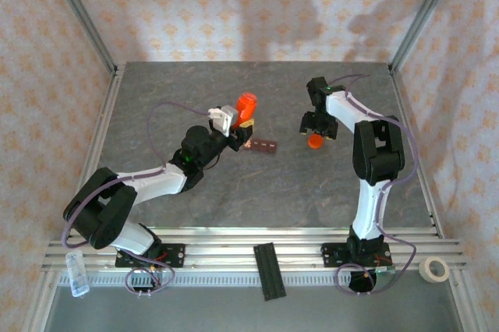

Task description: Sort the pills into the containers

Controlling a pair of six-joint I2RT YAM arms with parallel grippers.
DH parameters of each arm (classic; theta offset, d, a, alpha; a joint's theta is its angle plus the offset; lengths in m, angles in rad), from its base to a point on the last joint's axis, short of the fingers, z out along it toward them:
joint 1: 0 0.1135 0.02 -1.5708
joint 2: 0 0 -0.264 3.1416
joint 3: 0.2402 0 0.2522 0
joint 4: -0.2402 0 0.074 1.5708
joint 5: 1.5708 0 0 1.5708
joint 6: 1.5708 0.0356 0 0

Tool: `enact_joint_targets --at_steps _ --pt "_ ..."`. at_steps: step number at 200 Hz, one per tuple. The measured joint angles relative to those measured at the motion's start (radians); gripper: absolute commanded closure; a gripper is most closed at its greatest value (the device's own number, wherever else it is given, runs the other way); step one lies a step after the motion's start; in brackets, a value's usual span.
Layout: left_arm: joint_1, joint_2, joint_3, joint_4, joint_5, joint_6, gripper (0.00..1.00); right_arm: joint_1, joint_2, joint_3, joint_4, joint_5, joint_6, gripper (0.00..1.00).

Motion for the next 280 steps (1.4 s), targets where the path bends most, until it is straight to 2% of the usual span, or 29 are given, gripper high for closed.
enact_joint_targets --at_steps 49,104,150,196,224,280 --pt "0.0 0.0 0.0 -0.011 0.015 -0.003 1.0 0.0 0.006 -0.027 0.002 -0.001 -0.007 0.31" --pt "0.0 0.0 0.0 -0.017 0.022 -0.003 1.0 0.0 0.024 -0.059 0.016 -0.001 -0.013 0.4" --pt "0.0 0.0 0.0 -0.02 0.023 -0.01 1.0 0.0 0.019 -0.066 0.027 -0.009 -0.019 0.56" --pt "0.0 0.004 0.0 -0.013 0.032 -0.01 1.0 -0.002 -0.013 -0.081 0.034 -0.028 -0.02 0.57" --pt "0.0 0.04 0.0 0.028 0.05 -0.006 1.0 -0.002 -0.086 -0.077 0.029 -0.069 -0.018 0.57" --pt "0.0 0.13 0.0 0.13 0.086 0.025 1.0 -0.002 -0.19 0.079 -0.006 -0.231 -0.022 0.57"
